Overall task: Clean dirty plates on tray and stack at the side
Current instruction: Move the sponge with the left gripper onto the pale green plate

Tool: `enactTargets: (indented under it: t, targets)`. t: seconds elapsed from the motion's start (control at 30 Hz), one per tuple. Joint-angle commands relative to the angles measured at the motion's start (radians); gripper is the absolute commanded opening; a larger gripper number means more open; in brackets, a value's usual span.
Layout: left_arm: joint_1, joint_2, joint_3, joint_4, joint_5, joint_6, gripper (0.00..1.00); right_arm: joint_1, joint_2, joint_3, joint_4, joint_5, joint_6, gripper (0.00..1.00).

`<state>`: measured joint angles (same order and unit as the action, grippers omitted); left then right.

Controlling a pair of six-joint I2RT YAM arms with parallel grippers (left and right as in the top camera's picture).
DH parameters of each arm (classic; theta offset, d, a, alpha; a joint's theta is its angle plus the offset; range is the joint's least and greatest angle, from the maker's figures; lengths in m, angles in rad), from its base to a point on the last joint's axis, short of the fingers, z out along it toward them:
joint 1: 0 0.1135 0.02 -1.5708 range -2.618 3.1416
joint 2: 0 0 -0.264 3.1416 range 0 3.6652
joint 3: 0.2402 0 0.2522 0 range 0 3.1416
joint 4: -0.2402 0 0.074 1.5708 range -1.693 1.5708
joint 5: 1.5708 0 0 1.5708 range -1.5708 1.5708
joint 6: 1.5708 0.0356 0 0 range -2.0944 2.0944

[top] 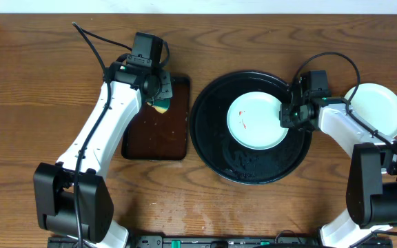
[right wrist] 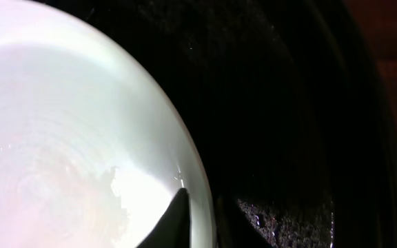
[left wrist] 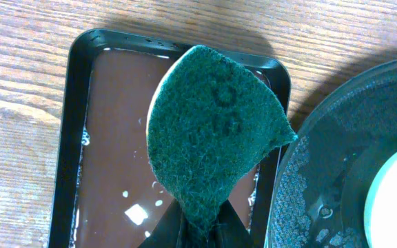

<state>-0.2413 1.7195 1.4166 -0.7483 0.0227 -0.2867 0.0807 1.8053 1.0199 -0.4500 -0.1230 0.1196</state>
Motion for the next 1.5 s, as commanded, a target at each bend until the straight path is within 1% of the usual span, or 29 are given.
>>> enactTargets:
  t: [0.0,0.07,0.2,0.3,0.4,0.63,1.0,1.2,1.37,1.47]
  targets:
    - [0.004,0.006,0.006,0.002,-0.016,0.013,0.08,0.001,-0.020,0.008,-0.003,-0.004,-0.006,0.07]
    - [0.004,0.006,0.006,0.002,-0.016,0.013,0.08,0.002,-0.020,0.007,-0.005,-0.005,-0.005,0.01]
    - [0.004,0.006,0.006,0.011,-0.016,0.011,0.07,0.002,-0.020,0.006,-0.008,-0.005,-0.005,0.01]
    - [0.004,0.006,0.006,0.032,-0.011,-0.039,0.07,0.002,-0.020,0.006,-0.010,-0.005,0.000,0.01]
    - [-0.006,0.006,0.006,0.037,0.023,-0.072,0.07,0.002,-0.020,0.006,-0.013,-0.005,0.007,0.01]
    - [-0.093,0.006,0.006,0.079,0.024,-0.079,0.08,0.002,-0.020,0.006,-0.014,-0.005,0.006,0.01]
    - [-0.278,0.011,0.005,0.110,0.024,-0.223,0.07,0.002,-0.020,0.006,-0.014,-0.005,0.006,0.01]
    - [-0.366,0.044,0.004,0.145,0.017,-0.255,0.08,0.002,-0.020,0.006,-0.014,-0.005,0.006,0.01]
    - [-0.407,0.103,0.004,0.183,0.010,-0.265,0.08,0.002,-0.020,0.006,-0.015,-0.005,0.006,0.01]
    - [-0.408,0.143,0.004,0.239,0.010,-0.266,0.08,0.002,-0.020,0.006,-0.015,-0.005,0.006,0.01]
